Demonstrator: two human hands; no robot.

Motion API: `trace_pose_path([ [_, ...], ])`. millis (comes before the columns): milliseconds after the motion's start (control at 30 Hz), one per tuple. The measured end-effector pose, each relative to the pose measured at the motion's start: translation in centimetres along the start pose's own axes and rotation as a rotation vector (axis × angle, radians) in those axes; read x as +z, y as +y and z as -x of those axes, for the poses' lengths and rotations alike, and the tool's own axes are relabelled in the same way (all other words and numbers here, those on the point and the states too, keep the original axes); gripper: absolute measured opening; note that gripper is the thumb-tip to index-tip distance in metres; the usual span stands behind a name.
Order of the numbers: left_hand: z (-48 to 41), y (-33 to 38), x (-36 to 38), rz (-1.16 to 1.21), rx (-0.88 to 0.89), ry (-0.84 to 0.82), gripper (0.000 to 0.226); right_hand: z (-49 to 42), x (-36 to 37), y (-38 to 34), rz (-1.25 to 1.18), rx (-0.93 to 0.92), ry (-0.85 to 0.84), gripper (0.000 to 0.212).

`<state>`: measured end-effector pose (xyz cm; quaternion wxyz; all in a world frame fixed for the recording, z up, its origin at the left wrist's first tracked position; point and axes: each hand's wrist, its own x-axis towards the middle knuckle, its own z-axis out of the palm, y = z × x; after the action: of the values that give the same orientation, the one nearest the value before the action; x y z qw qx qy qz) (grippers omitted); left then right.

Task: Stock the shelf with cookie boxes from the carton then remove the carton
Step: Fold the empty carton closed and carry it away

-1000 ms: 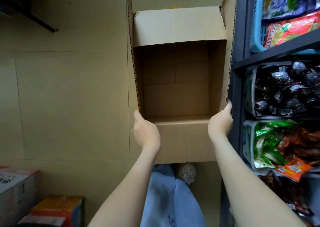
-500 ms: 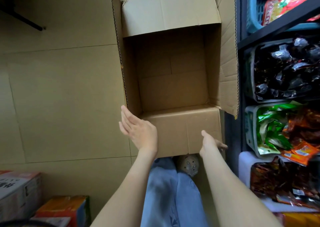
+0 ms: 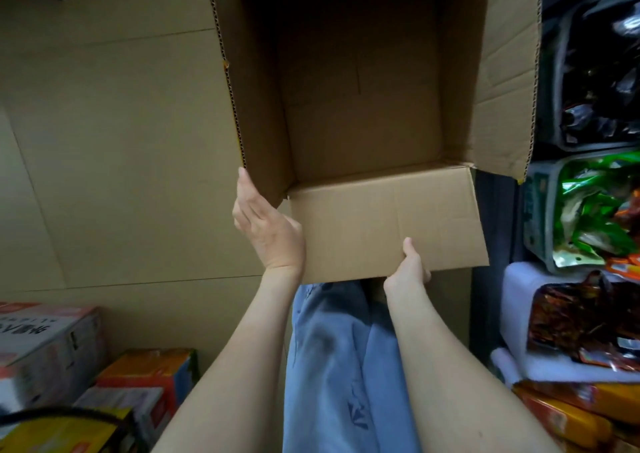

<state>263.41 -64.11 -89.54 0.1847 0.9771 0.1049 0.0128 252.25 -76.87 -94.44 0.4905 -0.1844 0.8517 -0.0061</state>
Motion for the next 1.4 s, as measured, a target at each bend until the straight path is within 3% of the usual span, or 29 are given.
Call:
trace_pose_path([
  [133,-0.7,0.2,-1.8,0.062,-0.033,-0.113,0.077,6.4,0.6,-2.5,-0.127,-0.209,0.079,0.057],
  [267,-1.4,-0.4,-3.6,0.127,-0.094,-0.236,0.08,10.5,3.5,-5.1,-0.078,-0.343,-0.011,0.044],
  [333,-2.5,-1.0,-4.6,0.174,-0.229,-0.246,0.077,12.3,5.1,-6.5,-0.057,-0.361,-0.064,0.029],
  [400,-3.7,-1.7,-5.3,0.185,-0.313,-0.28,0.075,12.9,6.4,-7.2,-0.023,-0.358,-0.072,0.034],
  [500,-4.9,-2.4,-5.3,0.147,-0.274,-0.301,0.076,12.8,7.6,-6.9,0.075,-0.409,-0.068,0.038],
  [600,-6.0,-3.0,-4.3,0.041,-0.35,-0.279,0.079,12.2,8.5,-6.2,0.194,-0.405,-0.053,0.053],
  [700,-6.5,-2.9,-3.8,-0.121,-0.39,-0.291,0.085,11.7,9.3,-6.4,0.151,-0.378,-0.016,0.055],
  [767,-6.0,-2.3,-3.7,-0.261,-0.231,-0.278,0.098,12.1,9.7,-6.5,0.123,-0.373,-0.015,0.052],
  [867,-3.7,0.2,-3.3,-0.33,0.226,-0.331,0.104,12.8,9.5,-6.4,0.138,-0.363,-0.016,0.046],
  [933,-1.9,2.4,-2.7,-0.267,0.521,-0.349,0.082,12.8,8.8,-6.5,0.132,-0.423,0.033,0.052],
  [1000,-0.6,4.2,-1.4,-0.22,0.733,-0.298,0.037,12.0,7.3,-7.7,0.149,-0.554,0.145,0.063],
  [1067,-0.5,5.6,-0.1,-0.207,0.788,-0.288,0.007,11.1,5.6,-10.1,0.282,-0.725,0.284,0.07],
  [1133,-0.8,6.5,0.8,-0.205,0.788,-0.346,0.006,10.0,4.3,-12.9,0.439,-0.909,0.35,0.072],
  [1200,-1.2,6.7,1.1,-0.204,0.786,-0.412,0.006,8.7,3.6,-16.2,0.57,-1.022,0.364,0.056],
  [1267,-1.5,6.4,0.9,-0.209,0.784,-0.438,0.01,7.2,3.2,-19.0,0.63,-0.991,0.29,0.034],
  [1400,-3.2,5.3,0.2,-0.261,0.729,-0.445,0.011,4.6,2.2,-20.8,0.432,-0.858,0.236,0.024],
])
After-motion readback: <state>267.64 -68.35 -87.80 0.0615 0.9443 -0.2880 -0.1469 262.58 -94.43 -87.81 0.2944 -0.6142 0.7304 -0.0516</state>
